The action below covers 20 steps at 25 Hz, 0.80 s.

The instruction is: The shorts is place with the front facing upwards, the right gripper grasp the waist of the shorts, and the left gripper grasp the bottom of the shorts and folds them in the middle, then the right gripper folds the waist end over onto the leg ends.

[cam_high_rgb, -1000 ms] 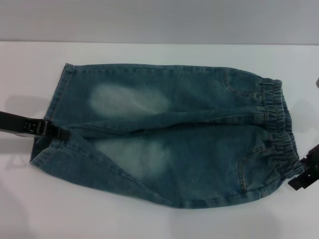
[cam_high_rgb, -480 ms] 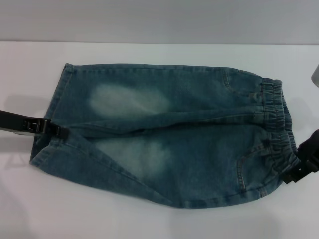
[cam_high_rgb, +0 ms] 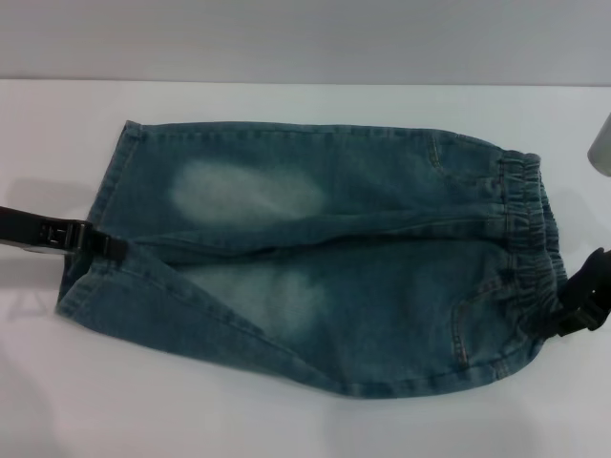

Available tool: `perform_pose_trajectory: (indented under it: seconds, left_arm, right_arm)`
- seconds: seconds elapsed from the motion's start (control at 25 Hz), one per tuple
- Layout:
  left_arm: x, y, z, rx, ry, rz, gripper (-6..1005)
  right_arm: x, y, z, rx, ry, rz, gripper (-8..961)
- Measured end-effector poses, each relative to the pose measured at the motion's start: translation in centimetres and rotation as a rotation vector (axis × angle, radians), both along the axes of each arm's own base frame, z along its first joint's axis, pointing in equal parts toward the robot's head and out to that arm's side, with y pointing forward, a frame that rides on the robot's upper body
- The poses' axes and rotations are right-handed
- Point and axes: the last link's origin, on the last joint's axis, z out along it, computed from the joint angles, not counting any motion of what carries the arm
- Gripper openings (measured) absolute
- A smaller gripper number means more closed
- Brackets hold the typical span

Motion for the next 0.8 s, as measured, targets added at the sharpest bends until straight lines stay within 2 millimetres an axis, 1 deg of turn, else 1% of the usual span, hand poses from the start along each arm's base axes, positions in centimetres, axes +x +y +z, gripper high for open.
perform_pose_trajectory:
  seconds: [0.12, 0.44, 0.68, 0.8]
  left_arm:
    - [0.04, 0.08, 0.03, 0.002, 0.002, -0.003, 18]
    - [0.52, 0.43, -0.04, 0.002, 0.001, -0.016, 18]
    - [0.94, 0.68, -0.13, 0.0, -0.002, -0.033, 18]
    - [0.93, 0.71, -0.13, 0.002, -0.002, -0.033, 18]
  right_arm:
    - [0.06, -0.21, -0.29, -0.007, 0.005, -0.004, 252]
    - [0.1, -0.54, -0.79, -0.016, 0.038, 0.005, 36]
    - [-0.05, -0.49, -0.8, -0.011, 0.051, 0.007, 3]
    - [-0.26, -0.47, -0.83, -0.001, 0.077, 0.011, 7]
